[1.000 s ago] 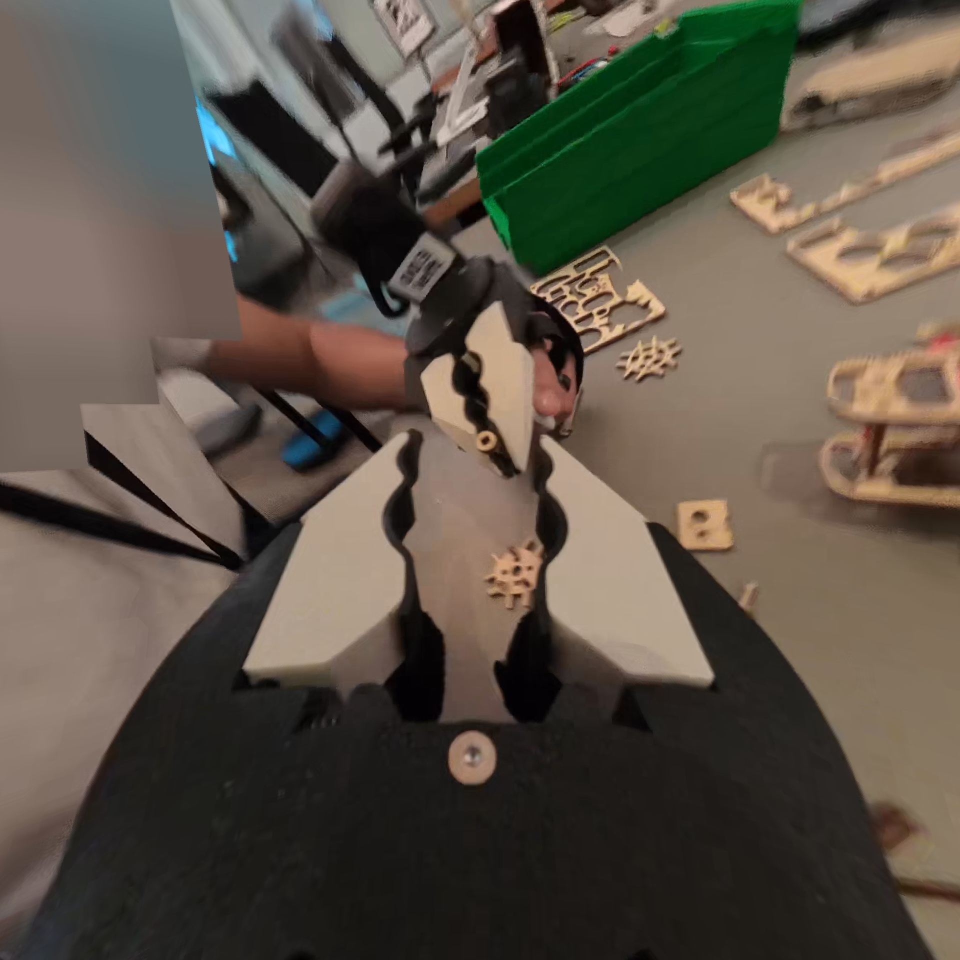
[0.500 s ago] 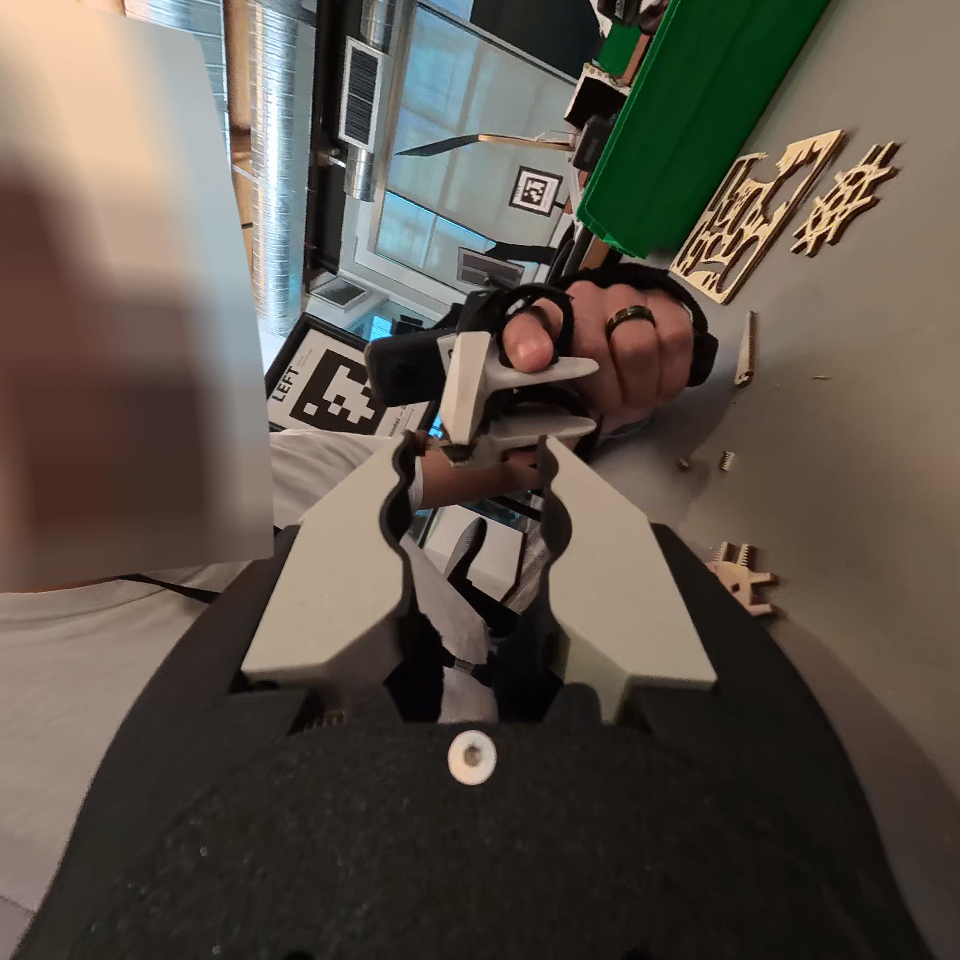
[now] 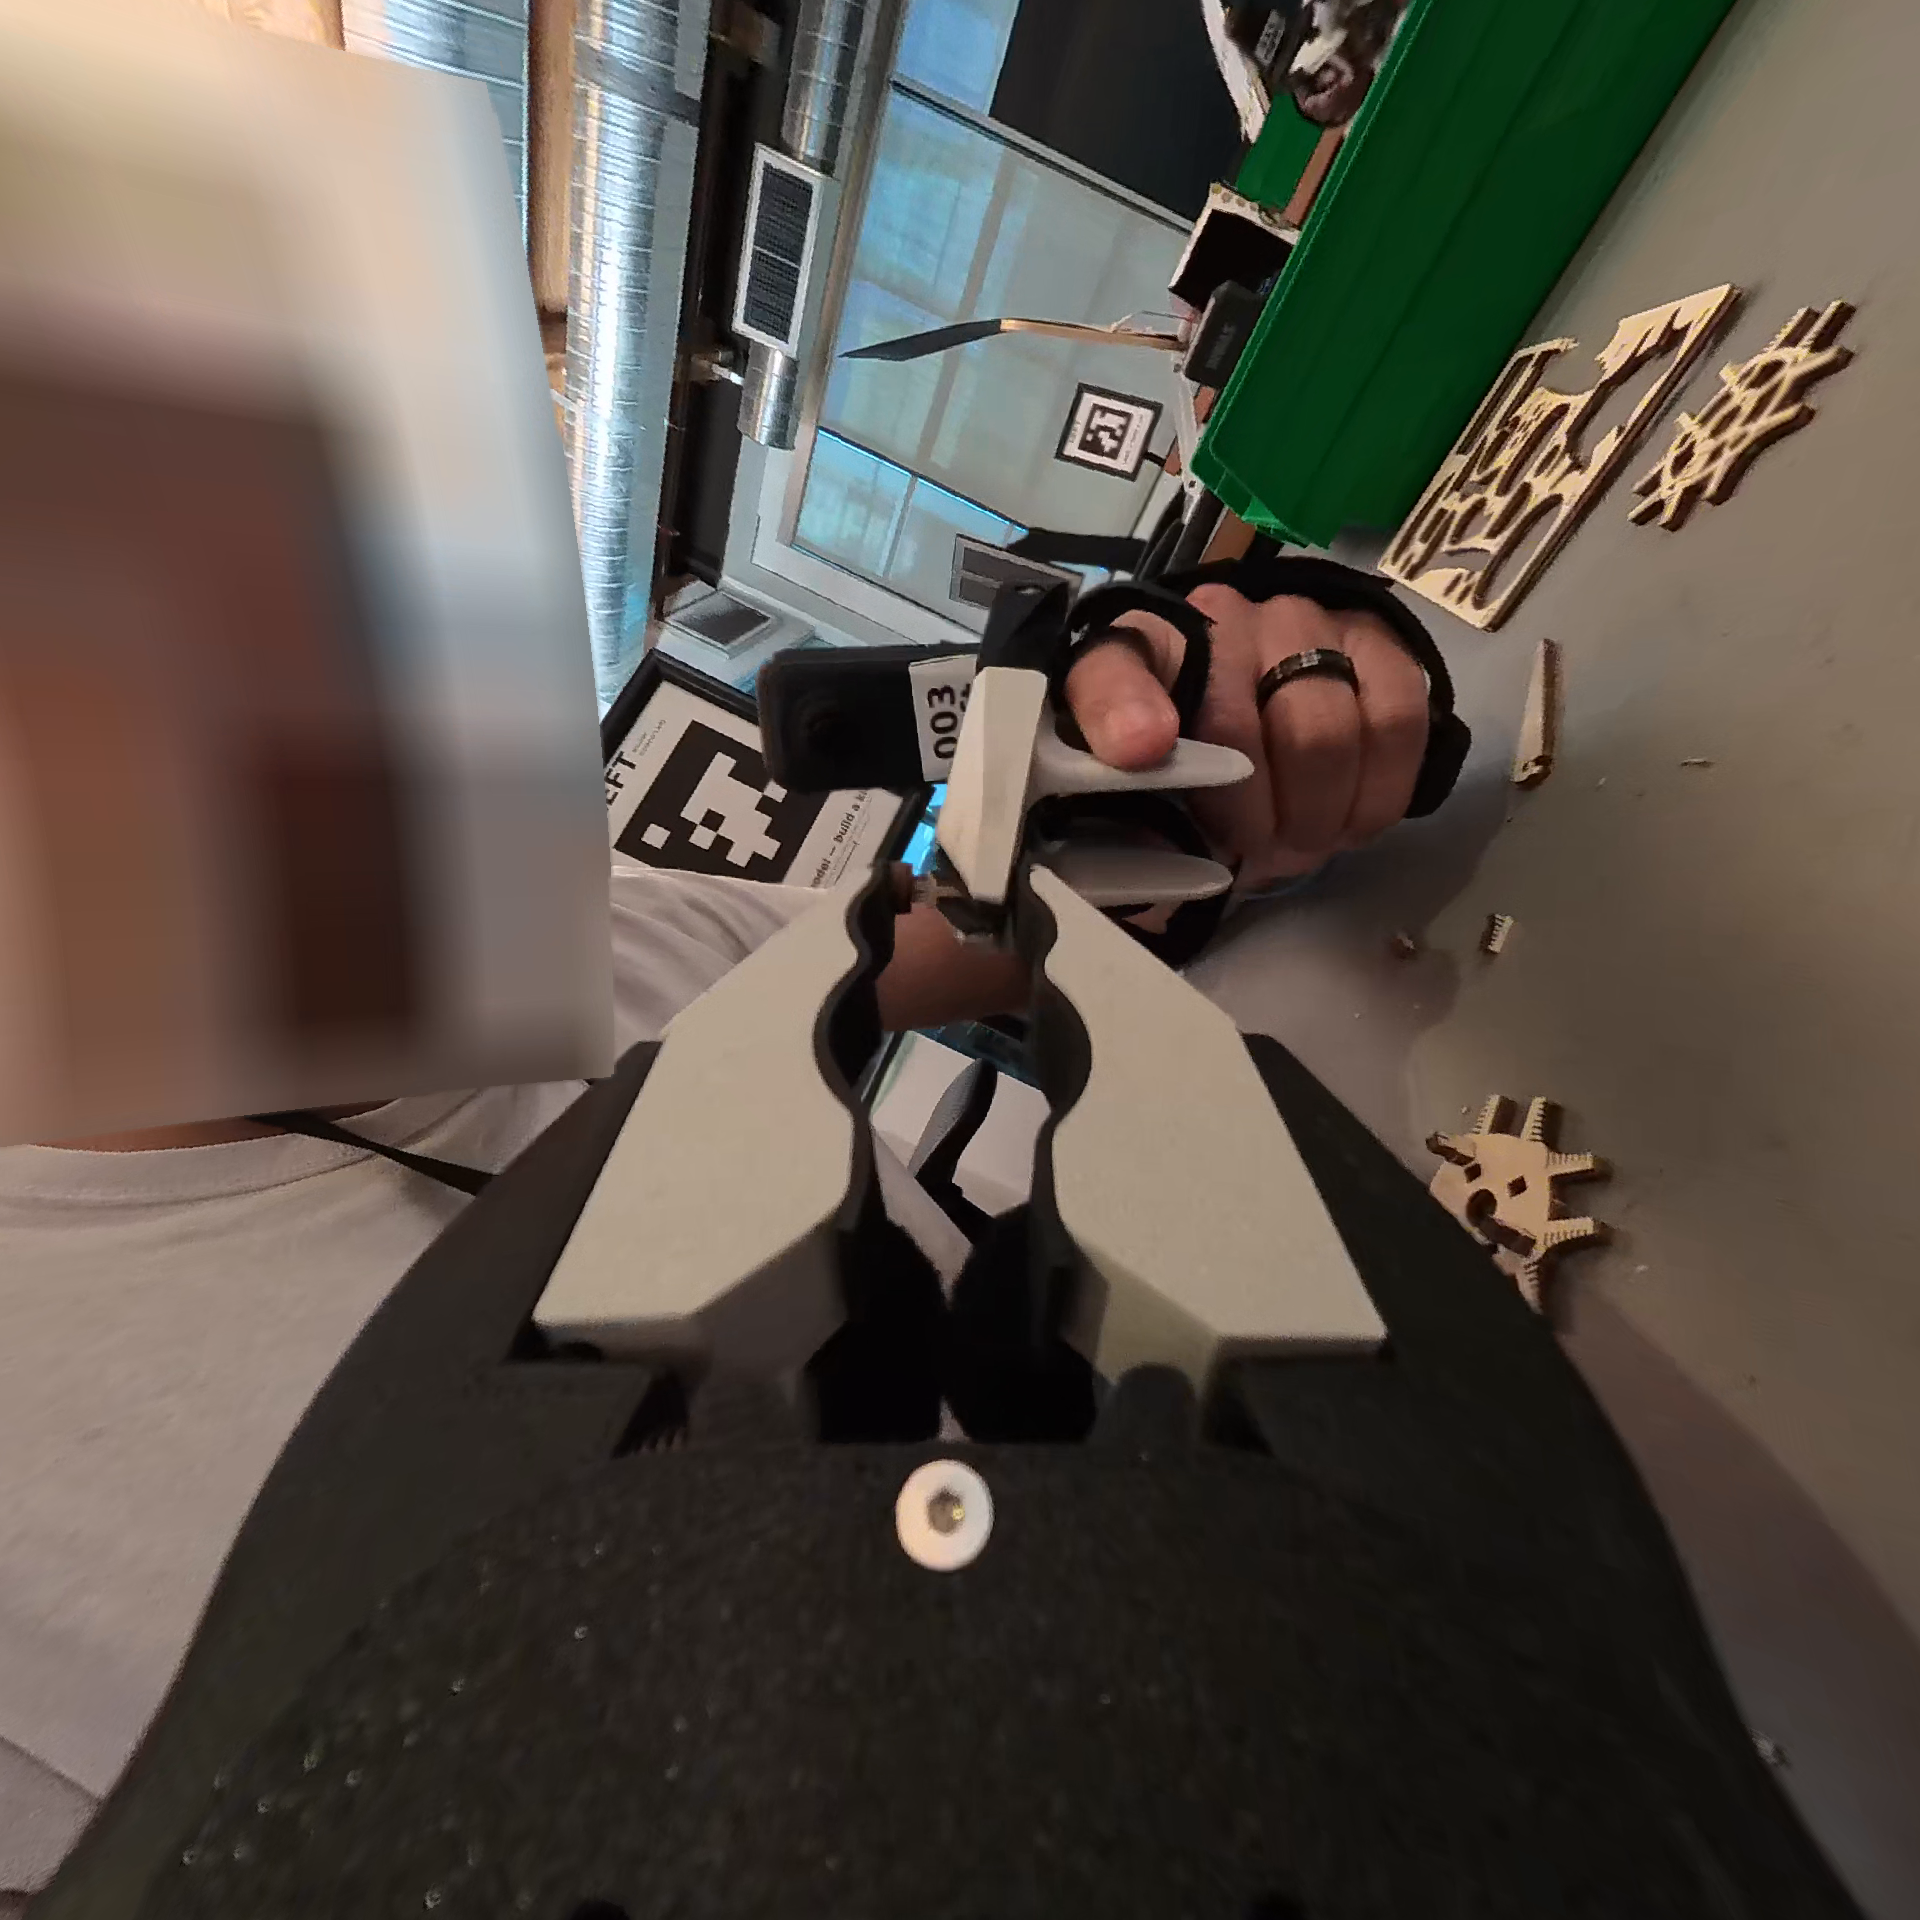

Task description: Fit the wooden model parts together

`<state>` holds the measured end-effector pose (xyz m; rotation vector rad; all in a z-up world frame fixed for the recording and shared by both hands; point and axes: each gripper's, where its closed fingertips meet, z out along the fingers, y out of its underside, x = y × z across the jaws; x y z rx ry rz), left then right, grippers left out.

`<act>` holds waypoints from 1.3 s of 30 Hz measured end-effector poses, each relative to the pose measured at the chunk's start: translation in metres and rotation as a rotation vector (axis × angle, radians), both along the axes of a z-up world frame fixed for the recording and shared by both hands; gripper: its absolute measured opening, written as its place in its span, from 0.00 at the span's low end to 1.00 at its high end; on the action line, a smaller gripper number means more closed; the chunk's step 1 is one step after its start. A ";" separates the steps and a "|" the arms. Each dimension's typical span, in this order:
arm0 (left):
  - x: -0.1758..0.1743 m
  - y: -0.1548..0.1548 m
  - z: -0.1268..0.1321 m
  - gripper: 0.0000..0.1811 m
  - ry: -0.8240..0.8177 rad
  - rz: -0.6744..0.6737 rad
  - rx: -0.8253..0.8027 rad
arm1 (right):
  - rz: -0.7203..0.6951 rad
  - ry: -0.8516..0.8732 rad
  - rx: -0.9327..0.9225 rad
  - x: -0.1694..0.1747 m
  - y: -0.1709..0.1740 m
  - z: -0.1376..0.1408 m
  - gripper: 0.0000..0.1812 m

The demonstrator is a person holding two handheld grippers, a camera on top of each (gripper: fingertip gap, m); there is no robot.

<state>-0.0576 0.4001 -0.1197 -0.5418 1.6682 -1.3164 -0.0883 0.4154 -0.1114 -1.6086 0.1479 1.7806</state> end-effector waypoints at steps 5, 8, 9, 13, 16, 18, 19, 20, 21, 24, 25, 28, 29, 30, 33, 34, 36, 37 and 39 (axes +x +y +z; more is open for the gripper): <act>0.001 0.001 -0.002 0.00 0.005 0.015 0.013 | -0.011 0.013 -0.008 0.001 0.001 -0.002 0.11; 0.003 0.005 -0.002 0.00 0.009 0.032 0.010 | -0.036 0.027 -0.012 0.003 0.005 -0.002 0.11; 0.004 0.005 -0.001 0.00 0.006 0.035 0.006 | -0.045 0.024 -0.008 0.004 0.006 -0.001 0.11; 0.003 0.007 0.001 0.00 -0.002 0.043 0.013 | -0.021 0.068 -0.010 0.004 0.005 0.005 0.16; 0.003 0.006 0.001 0.00 -0.003 0.041 0.011 | -0.021 0.079 -0.031 0.003 0.006 0.003 0.13; 0.003 0.006 -0.001 0.00 -0.005 0.049 0.028 | -0.024 0.086 -0.047 0.004 0.007 0.001 0.12; 0.004 0.007 -0.001 0.00 -0.002 0.051 0.029 | -0.021 0.105 -0.055 0.004 0.007 0.001 0.12; 0.004 0.007 -0.002 0.00 0.001 0.053 0.031 | -0.029 0.104 -0.050 0.004 0.007 0.000 0.11; 0.004 0.007 -0.002 0.00 -0.002 0.056 0.037 | -0.038 0.096 -0.046 0.004 0.007 -0.001 0.11; 0.004 0.007 -0.002 0.00 -0.004 0.058 0.033 | -0.050 0.080 -0.027 0.003 0.006 -0.001 0.11; 0.004 0.007 -0.001 0.00 -0.002 0.055 0.029 | -0.059 0.067 -0.019 0.003 0.006 -0.001 0.11; 0.003 0.005 0.001 0.00 -0.014 0.056 0.029 | -0.069 0.037 0.005 0.002 0.005 0.000 0.10; 0.003 0.005 0.001 0.00 -0.016 0.054 0.028 | -0.074 0.042 0.012 0.002 0.005 0.001 0.11; 0.003 0.006 0.002 0.00 -0.015 0.054 0.028 | -0.076 0.066 0.005 0.003 0.006 0.002 0.11; 0.003 0.006 -0.001 0.00 -0.012 0.057 0.045 | -0.051 0.096 -0.031 0.003 0.006 0.001 0.11; 0.003 0.007 0.000 0.00 -0.008 0.057 0.035 | -0.046 0.119 -0.040 0.004 0.007 0.003 0.13; 0.005 0.013 0.002 0.00 0.027 0.056 -0.030 | -0.030 0.235 -0.054 0.009 0.007 0.014 0.18; 0.006 0.018 0.004 0.00 0.049 0.059 -0.085 | -0.032 0.258 -0.063 0.014 0.008 0.017 0.20; 0.007 0.028 0.010 0.00 0.107 0.028 -0.245 | -0.092 0.060 -0.017 0.018 0.009 0.012 0.24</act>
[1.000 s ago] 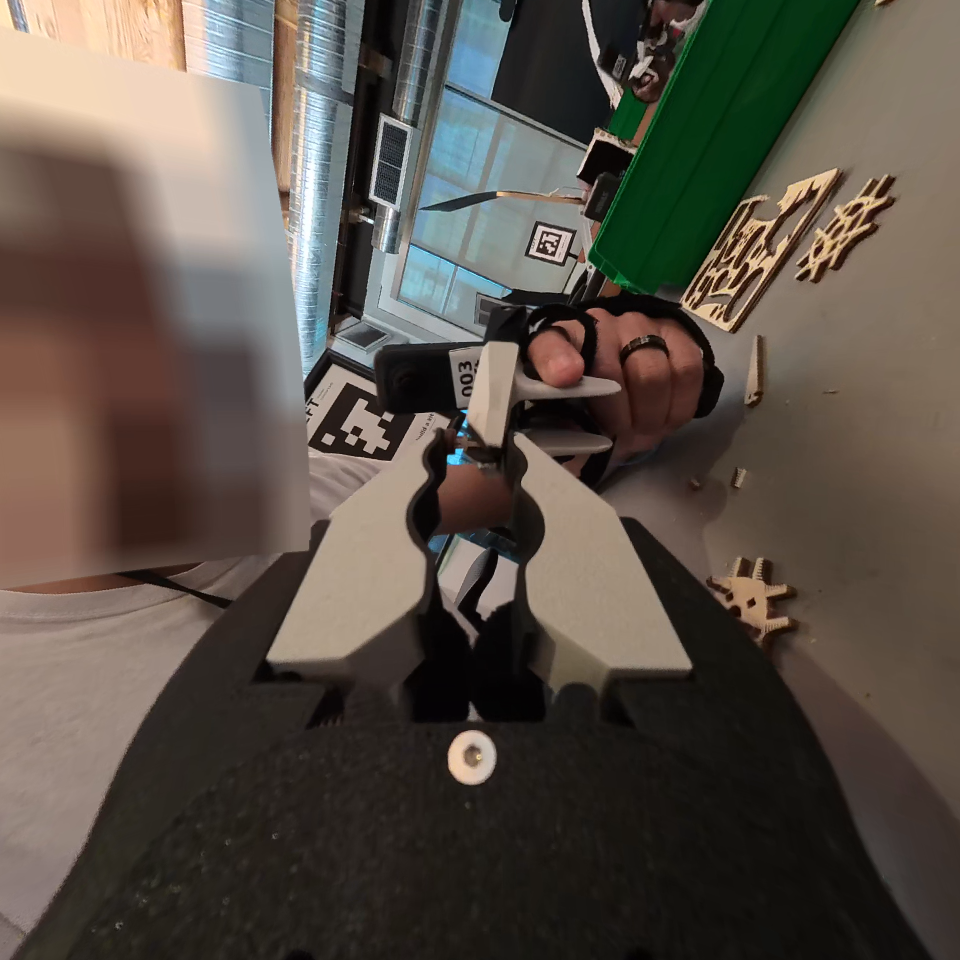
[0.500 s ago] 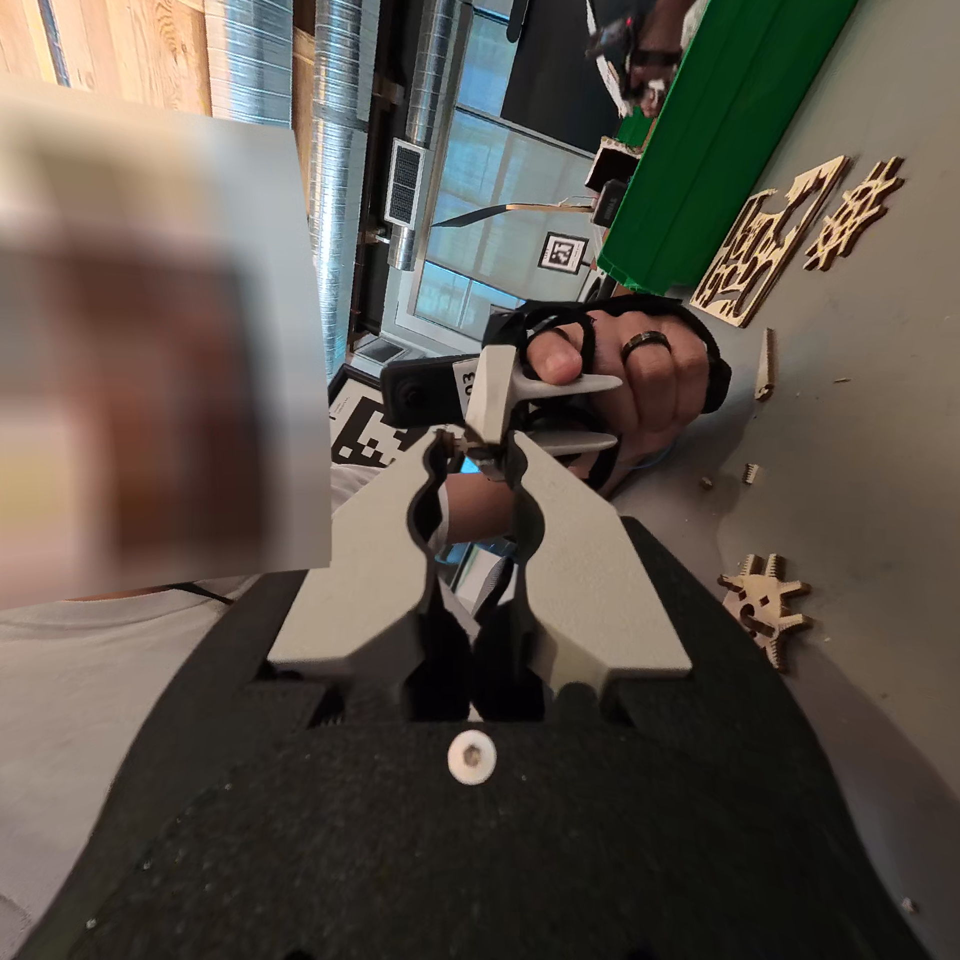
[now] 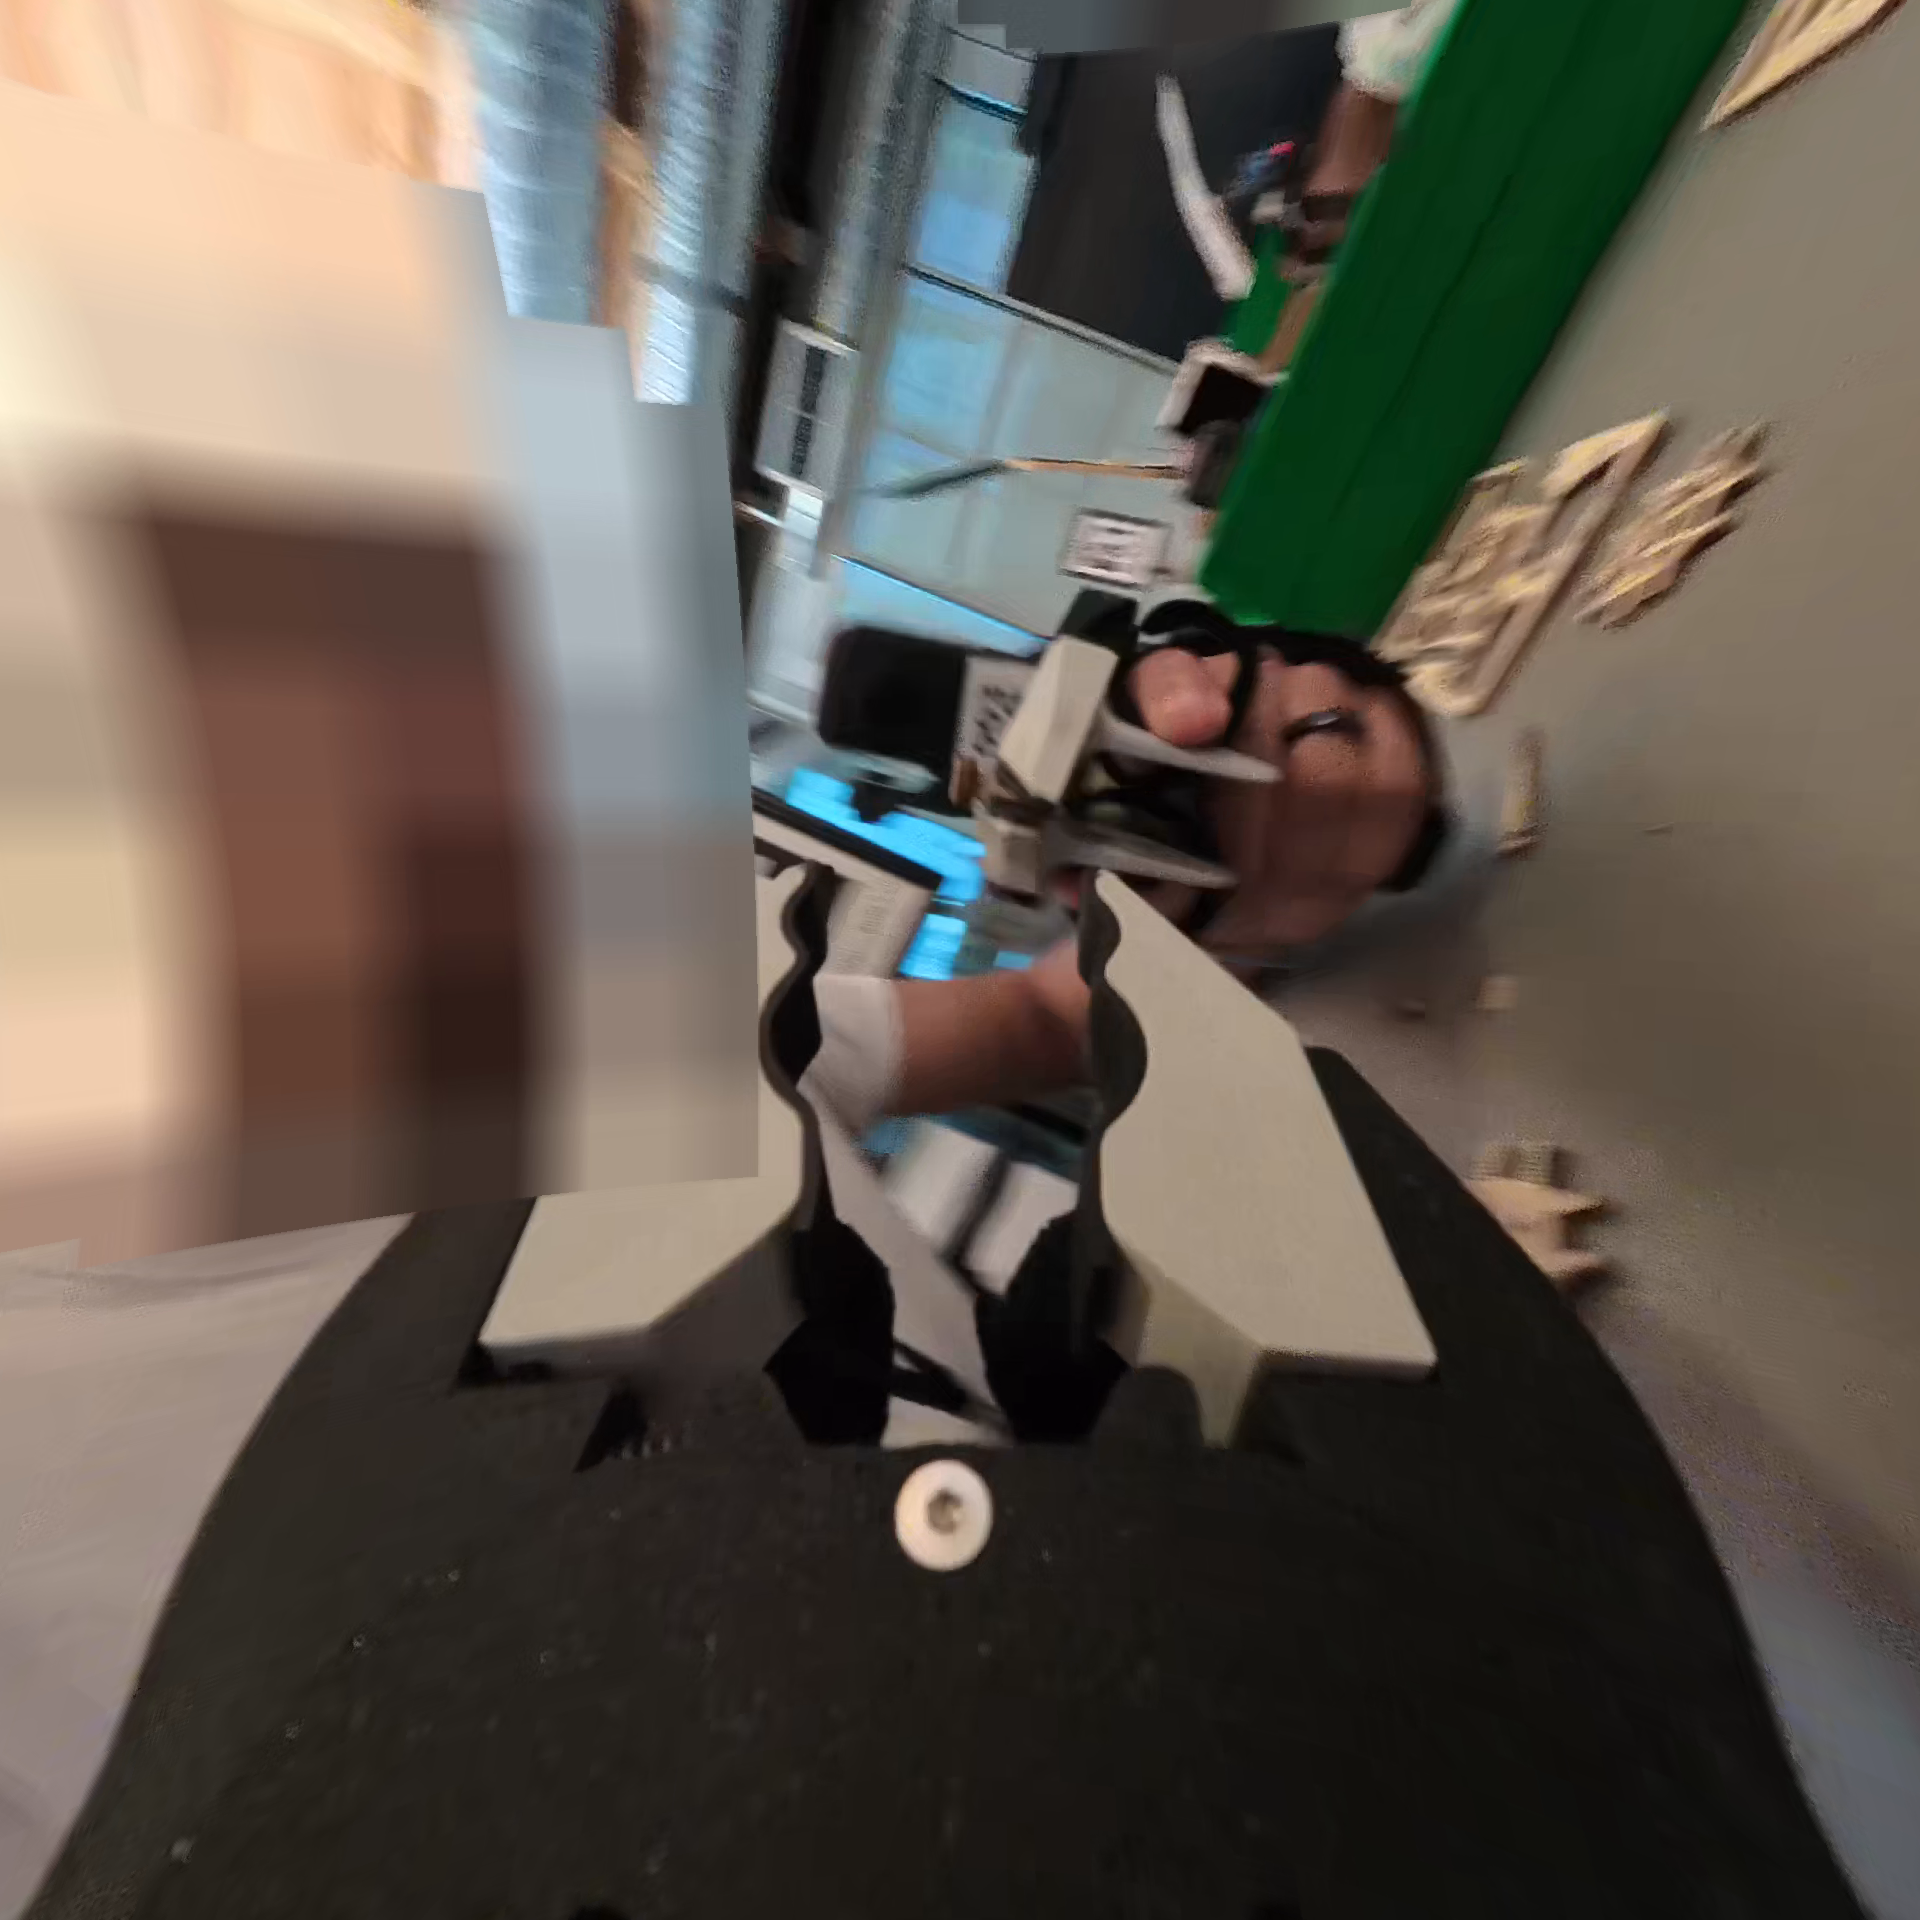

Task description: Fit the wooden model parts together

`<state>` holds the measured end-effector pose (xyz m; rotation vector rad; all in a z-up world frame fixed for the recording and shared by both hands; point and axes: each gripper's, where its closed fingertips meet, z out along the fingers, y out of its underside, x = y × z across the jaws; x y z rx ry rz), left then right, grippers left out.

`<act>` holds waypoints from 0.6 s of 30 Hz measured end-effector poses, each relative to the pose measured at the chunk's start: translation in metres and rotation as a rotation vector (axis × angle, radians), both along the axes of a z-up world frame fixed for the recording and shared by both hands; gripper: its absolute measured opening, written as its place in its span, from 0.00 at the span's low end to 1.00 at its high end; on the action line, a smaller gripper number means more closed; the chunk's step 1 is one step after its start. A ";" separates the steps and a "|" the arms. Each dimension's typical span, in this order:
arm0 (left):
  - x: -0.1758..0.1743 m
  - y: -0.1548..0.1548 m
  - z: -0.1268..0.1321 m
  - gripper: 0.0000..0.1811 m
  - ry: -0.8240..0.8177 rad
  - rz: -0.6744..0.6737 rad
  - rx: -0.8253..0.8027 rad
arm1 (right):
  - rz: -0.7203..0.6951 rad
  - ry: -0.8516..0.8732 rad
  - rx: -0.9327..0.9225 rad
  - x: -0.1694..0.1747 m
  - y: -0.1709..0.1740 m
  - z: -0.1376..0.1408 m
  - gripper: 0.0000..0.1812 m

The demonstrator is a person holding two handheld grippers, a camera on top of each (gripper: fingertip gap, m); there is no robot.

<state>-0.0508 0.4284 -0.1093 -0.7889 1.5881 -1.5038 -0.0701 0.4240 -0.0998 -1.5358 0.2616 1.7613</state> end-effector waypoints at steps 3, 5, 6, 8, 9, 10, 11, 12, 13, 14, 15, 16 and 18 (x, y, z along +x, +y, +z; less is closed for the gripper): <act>-0.003 0.012 0.014 0.00 0.053 -0.094 -0.257 | -0.109 -0.600 0.163 0.011 0.005 -0.011 0.30; -0.004 0.015 0.015 0.00 0.115 -0.154 -0.381 | -0.187 -1.014 0.390 0.017 0.013 -0.005 0.33; -0.005 0.017 0.017 0.00 0.128 -0.177 -0.439 | -0.203 -1.173 0.457 0.019 0.016 -0.003 0.33; -0.010 0.013 0.022 0.00 0.189 -0.284 -0.566 | -0.213 -1.438 0.545 0.022 0.023 -0.002 0.35; -0.009 0.015 0.024 0.00 0.217 -0.301 -0.631 | -0.187 -1.546 0.595 0.020 0.024 -0.001 0.32; -0.011 0.015 0.027 0.00 0.244 -0.346 -0.696 | -0.147 -1.625 0.646 0.014 0.025 -0.001 0.33; -0.014 0.012 0.029 0.00 0.280 -0.401 -0.755 | -0.085 -1.690 0.683 0.007 0.026 -0.002 0.34; -0.012 0.014 0.027 0.00 0.316 -0.406 -0.803 | -0.064 -1.769 0.709 0.004 0.031 -0.002 0.37; -0.009 0.015 0.025 0.00 0.349 -0.413 -0.855 | -0.068 -1.844 0.738 0.004 0.036 -0.001 0.37; -0.010 0.015 0.025 0.00 0.371 -0.449 -0.916 | -0.054 -1.885 0.763 0.001 0.039 0.000 0.36; -0.009 0.017 0.026 0.00 0.378 -0.463 -0.973 | -0.051 -1.914 0.778 -0.001 0.042 0.001 0.33; -0.008 0.019 0.025 0.00 0.384 -0.466 -1.010 | -0.039 -1.941 0.788 -0.003 0.043 0.000 0.29; -0.008 0.017 0.023 0.00 0.397 -0.487 -1.036 | -0.011 -2.014 0.789 -0.003 0.047 -0.006 0.26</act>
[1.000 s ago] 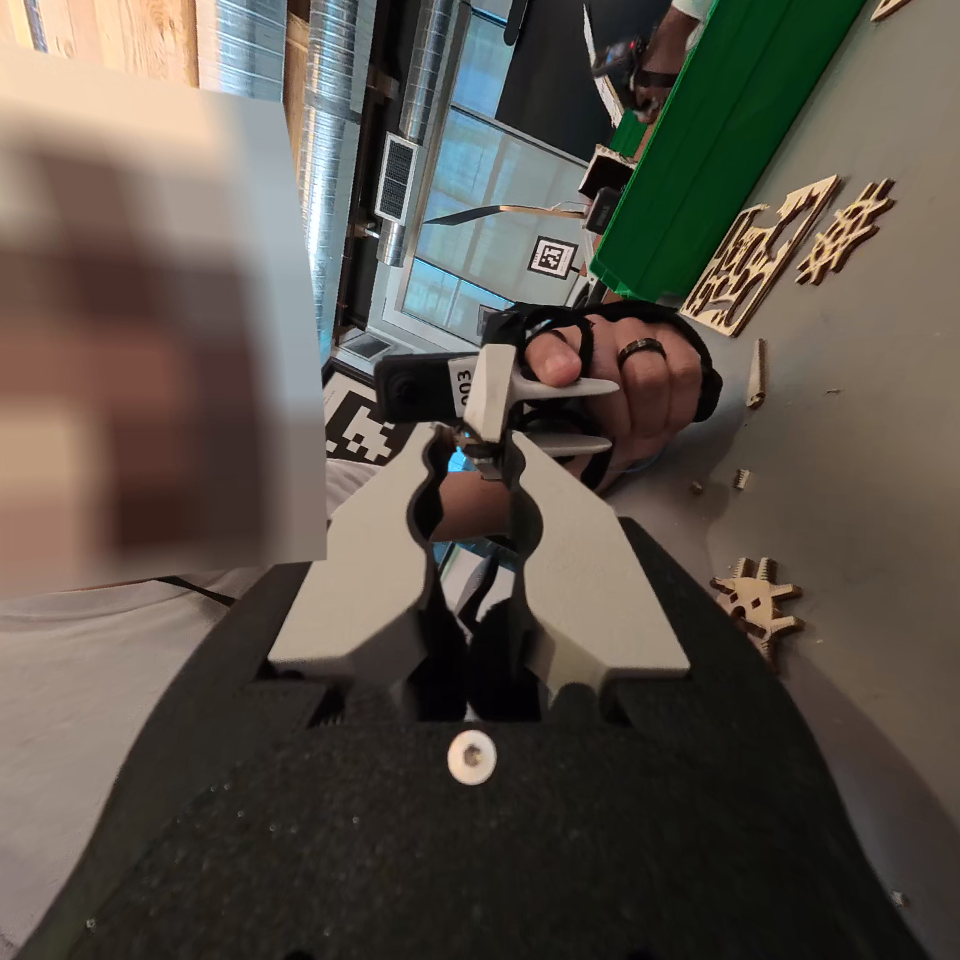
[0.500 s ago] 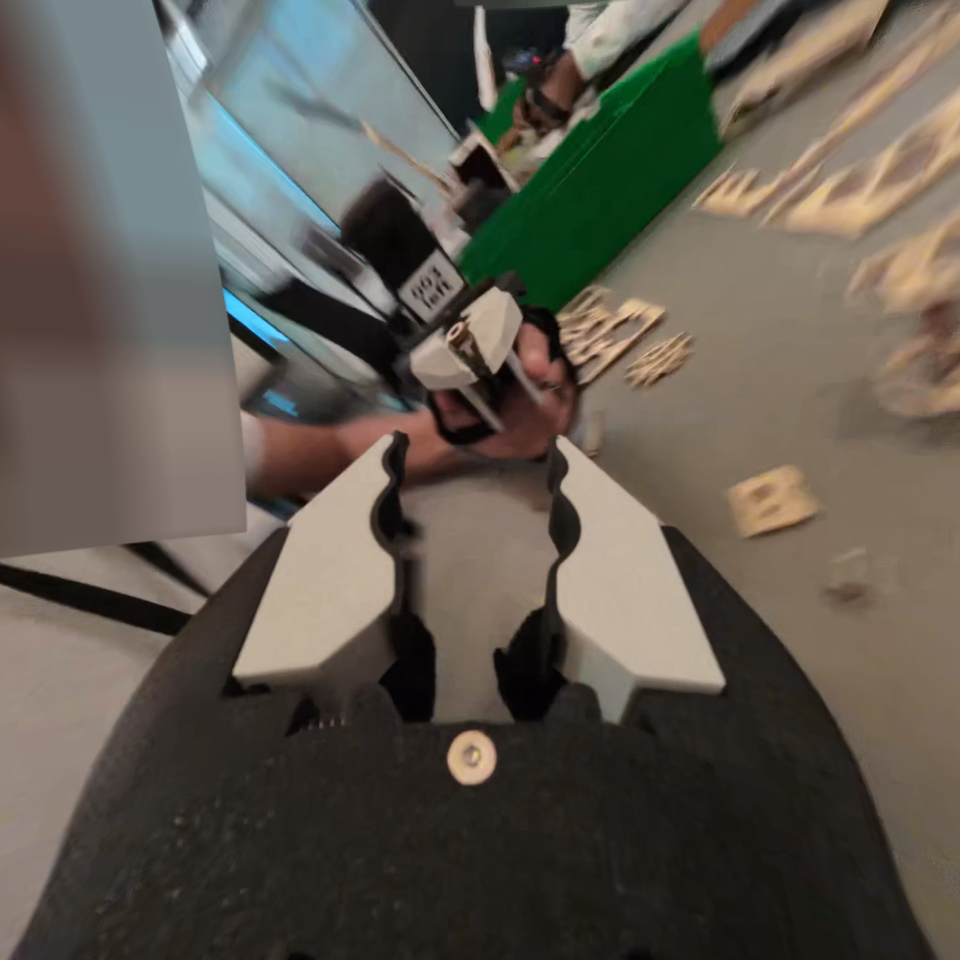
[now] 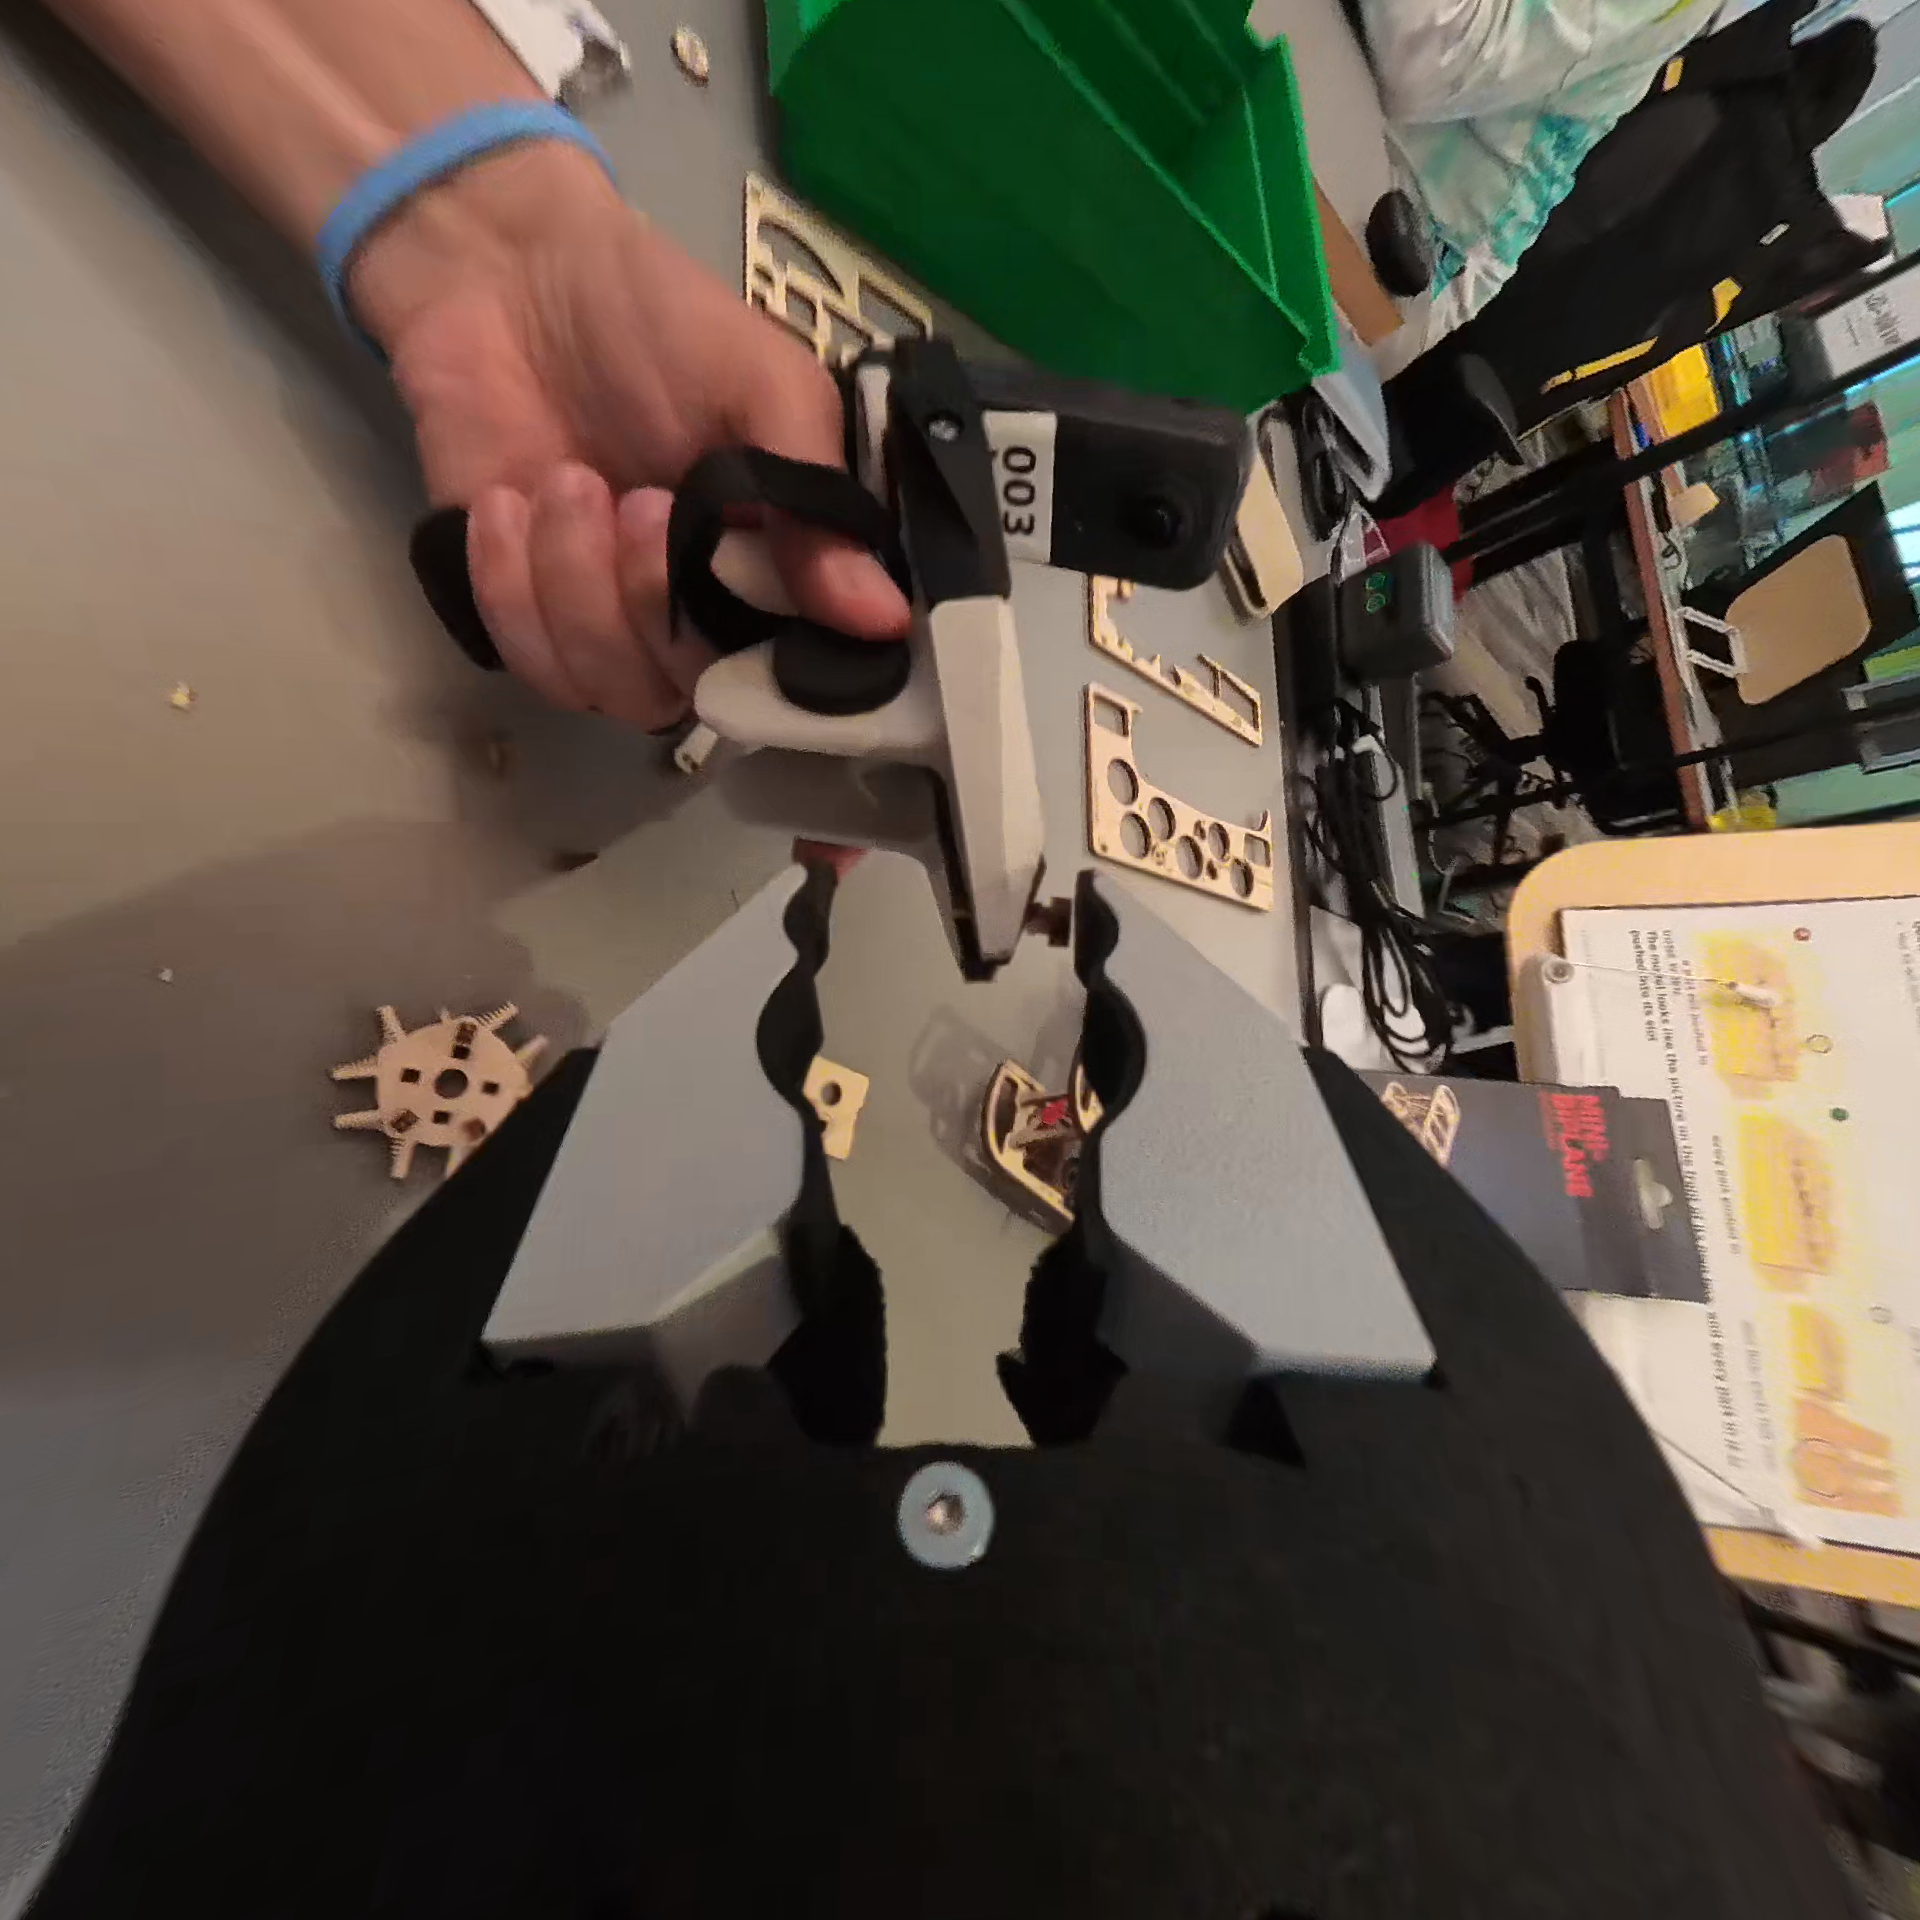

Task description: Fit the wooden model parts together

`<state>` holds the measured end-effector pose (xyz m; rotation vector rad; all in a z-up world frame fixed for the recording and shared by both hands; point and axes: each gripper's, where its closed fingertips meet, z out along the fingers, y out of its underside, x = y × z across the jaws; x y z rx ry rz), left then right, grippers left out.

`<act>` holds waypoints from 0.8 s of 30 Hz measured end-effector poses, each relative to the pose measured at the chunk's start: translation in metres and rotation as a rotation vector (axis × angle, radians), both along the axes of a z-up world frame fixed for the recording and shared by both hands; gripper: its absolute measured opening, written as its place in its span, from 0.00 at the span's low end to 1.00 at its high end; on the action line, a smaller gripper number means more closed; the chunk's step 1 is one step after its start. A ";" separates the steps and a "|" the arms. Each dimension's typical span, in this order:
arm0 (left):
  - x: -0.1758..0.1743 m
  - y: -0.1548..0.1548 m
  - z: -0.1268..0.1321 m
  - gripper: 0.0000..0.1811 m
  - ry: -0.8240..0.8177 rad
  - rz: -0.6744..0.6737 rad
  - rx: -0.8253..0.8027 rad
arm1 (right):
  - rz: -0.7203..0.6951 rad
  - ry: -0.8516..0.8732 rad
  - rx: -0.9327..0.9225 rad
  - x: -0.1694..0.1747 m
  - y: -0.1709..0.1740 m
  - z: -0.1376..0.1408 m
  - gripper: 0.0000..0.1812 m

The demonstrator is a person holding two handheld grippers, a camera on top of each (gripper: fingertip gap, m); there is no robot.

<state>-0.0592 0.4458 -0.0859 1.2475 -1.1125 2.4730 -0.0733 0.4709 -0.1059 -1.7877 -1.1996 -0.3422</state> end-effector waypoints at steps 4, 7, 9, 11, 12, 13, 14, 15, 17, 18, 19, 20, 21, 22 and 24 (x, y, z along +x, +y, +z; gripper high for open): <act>-0.002 -0.007 -0.001 0.00 -0.002 -0.024 0.011 | -0.024 -0.034 0.023 0.000 0.005 -0.003 0.19; -0.003 -0.007 0.002 0.00 -0.012 -0.015 0.003 | -0.047 -0.016 0.027 0.004 0.005 0.000 0.16; -0.003 -0.006 0.001 0.00 -0.011 -0.002 0.013 | -0.043 0.003 0.024 0.003 0.004 0.001 0.15; -0.004 -0.008 -0.001 0.00 -0.009 -0.006 0.021 | -0.036 -0.001 0.017 0.002 0.003 0.000 0.13; -0.003 -0.008 -0.002 0.00 -0.005 -0.002 0.026 | -0.038 -0.009 0.010 0.003 0.003 -0.001 0.13; -0.003 -0.008 -0.002 0.00 -0.006 0.001 0.031 | -0.038 -0.006 0.005 0.003 0.003 -0.001 0.13; -0.003 -0.007 -0.002 0.00 -0.013 0.010 0.041 | -0.038 0.005 0.004 0.003 0.004 -0.001 0.13; -0.003 -0.007 -0.002 0.00 -0.022 0.024 0.054 | -0.039 0.020 0.006 0.002 0.005 0.000 0.13; -0.002 -0.007 -0.003 0.00 -0.027 0.039 0.077 | -0.048 0.050 -0.024 0.002 0.005 -0.001 0.12; -0.002 -0.007 -0.003 0.00 -0.028 0.046 0.090 | -0.053 0.058 -0.037 0.002 0.004 -0.002 0.12; -0.002 -0.008 -0.004 0.00 -0.029 0.049 0.100 | -0.052 0.063 -0.042 0.002 0.004 -0.003 0.12; -0.002 -0.008 -0.005 0.00 -0.028 0.049 0.106 | -0.056 0.061 -0.043 0.002 0.004 -0.003 0.12; -0.003 -0.008 -0.005 0.00 -0.028 0.047 0.107 | -0.056 0.055 -0.037 0.002 0.004 -0.003 0.12; -0.003 -0.008 -0.005 0.00 -0.030 0.044 0.109 | -0.052 0.049 -0.033 0.002 0.003 -0.003 0.11; -0.003 -0.009 -0.004 0.00 -0.035 0.044 0.123 | -0.055 0.055 -0.022 0.002 0.002 -0.003 0.11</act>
